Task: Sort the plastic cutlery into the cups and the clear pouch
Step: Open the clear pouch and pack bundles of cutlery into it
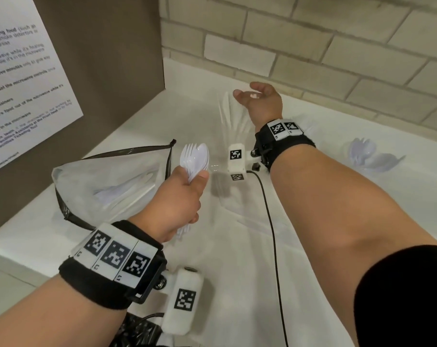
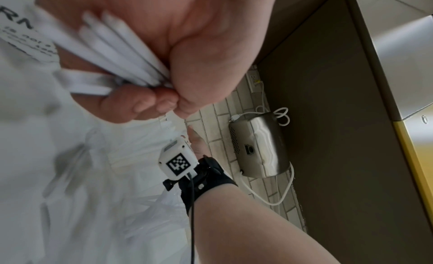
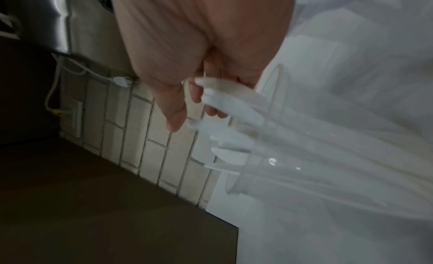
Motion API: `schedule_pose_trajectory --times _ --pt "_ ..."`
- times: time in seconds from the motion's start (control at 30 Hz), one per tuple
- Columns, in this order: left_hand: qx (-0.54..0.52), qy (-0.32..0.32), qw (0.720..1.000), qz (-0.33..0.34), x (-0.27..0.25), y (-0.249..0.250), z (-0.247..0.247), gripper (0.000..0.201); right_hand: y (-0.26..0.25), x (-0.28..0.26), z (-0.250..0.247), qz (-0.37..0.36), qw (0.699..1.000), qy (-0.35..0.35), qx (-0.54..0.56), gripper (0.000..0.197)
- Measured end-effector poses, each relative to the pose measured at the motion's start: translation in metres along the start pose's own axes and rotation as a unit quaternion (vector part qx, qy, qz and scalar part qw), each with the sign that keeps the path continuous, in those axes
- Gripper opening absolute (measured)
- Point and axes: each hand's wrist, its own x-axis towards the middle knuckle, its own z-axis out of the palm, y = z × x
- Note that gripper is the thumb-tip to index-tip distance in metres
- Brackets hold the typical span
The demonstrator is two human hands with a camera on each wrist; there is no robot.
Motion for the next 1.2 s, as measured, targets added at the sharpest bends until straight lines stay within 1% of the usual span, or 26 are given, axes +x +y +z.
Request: schedule_pose_trajectory --times 0.03,0.1,0.2,0.3,0.4,0.5,0.53,0.57,0.63,0.7,0.73,0.77,0.83,0.87,0.97,1.03,1.07,1.1,1.17,1.2 --pt "0.001 -0.002 1.000 -0.002 0.000 0.000 0.002 0.023 -0.001 0.001 -0.004 -0.004 1.000 0.003 0.003 0.045" --pt "0.007 -0.007 1.000 -0.005 0.001 0.001 0.005 0.022 -0.006 0.002 -0.010 -0.016 1.000 0.009 -0.010 0.047" --pt "0.023 -0.014 1.000 -0.008 0.005 0.001 0.012 0.019 -0.017 0.000 -0.025 -0.048 0.998 0.008 -0.046 0.044" --pt "0.024 -0.031 0.999 -0.003 0.008 0.007 0.022 0.021 -0.031 -0.009 -0.048 -0.078 0.994 0.010 -0.079 0.038" --pt "0.025 -0.062 0.998 0.012 0.009 0.014 0.034 0.020 -0.050 -0.036 -0.077 -0.062 0.989 -0.010 -0.135 0.027" --pt "0.107 -0.090 0.990 0.030 0.011 0.020 0.048 0.028 -0.061 -0.079 -0.112 -0.008 0.967 -0.084 -0.239 0.020" --pt "0.163 -0.098 0.981 0.036 0.015 0.020 0.053 0.032 -0.058 -0.093 -0.123 0.022 0.954 -0.110 -0.280 0.019" --pt "0.247 -0.097 0.963 0.047 0.021 0.019 0.057 0.035 -0.052 -0.106 -0.132 0.059 0.936 -0.135 -0.321 0.017" --pt "0.414 -0.071 0.904 0.077 0.036 0.017 0.065 0.033 -0.032 -0.127 -0.144 0.143 0.884 -0.189 -0.403 0.016" --pt "0.497 -0.046 0.863 0.076 0.049 0.013 0.071 0.036 -0.011 -0.145 -0.147 0.208 0.831 -0.237 -0.458 0.027" --pt "0.535 -0.039 0.841 0.068 0.053 0.011 0.073 0.041 -0.002 -0.154 -0.147 0.226 0.817 -0.253 -0.467 0.034" --pt "0.576 -0.037 0.814 0.065 0.056 0.009 0.076 0.044 0.006 -0.161 -0.147 0.239 0.811 -0.262 -0.466 0.040" --pt "0.639 -0.041 0.765 0.073 0.061 0.006 0.079 0.040 0.019 -0.174 -0.144 0.251 0.811 -0.269 -0.456 0.048" --pt "0.654 -0.047 0.751 0.080 0.063 0.005 0.080 0.035 0.024 -0.177 -0.142 0.251 0.809 -0.272 -0.456 0.052" --pt "0.671 -0.072 0.730 0.102 0.065 0.000 0.083 0.020 0.031 -0.181 -0.134 0.228 0.805 -0.271 -0.475 0.059" --pt "0.667 -0.087 0.729 0.126 0.063 -0.005 0.085 0.010 0.034 -0.180 -0.129 0.202 0.796 -0.267 -0.503 0.061" --pt "0.660 -0.095 0.733 0.136 0.061 -0.007 0.087 0.011 0.036 -0.178 -0.127 0.199 0.798 -0.262 -0.504 0.059" --pt "0.650 -0.106 0.738 0.144 0.058 -0.009 0.089 0.016 0.037 -0.177 -0.126 0.206 0.811 -0.252 -0.486 0.055" --pt "0.616 -0.135 0.760 0.155 0.048 -0.012 0.091 0.025 0.040 -0.174 -0.124 0.228 0.845 -0.222 -0.429 0.044" --pt "0.598 -0.151 0.771 0.157 0.043 -0.013 0.092 0.030 0.041 -0.173 -0.122 0.231 0.854 -0.212 -0.415 0.041"
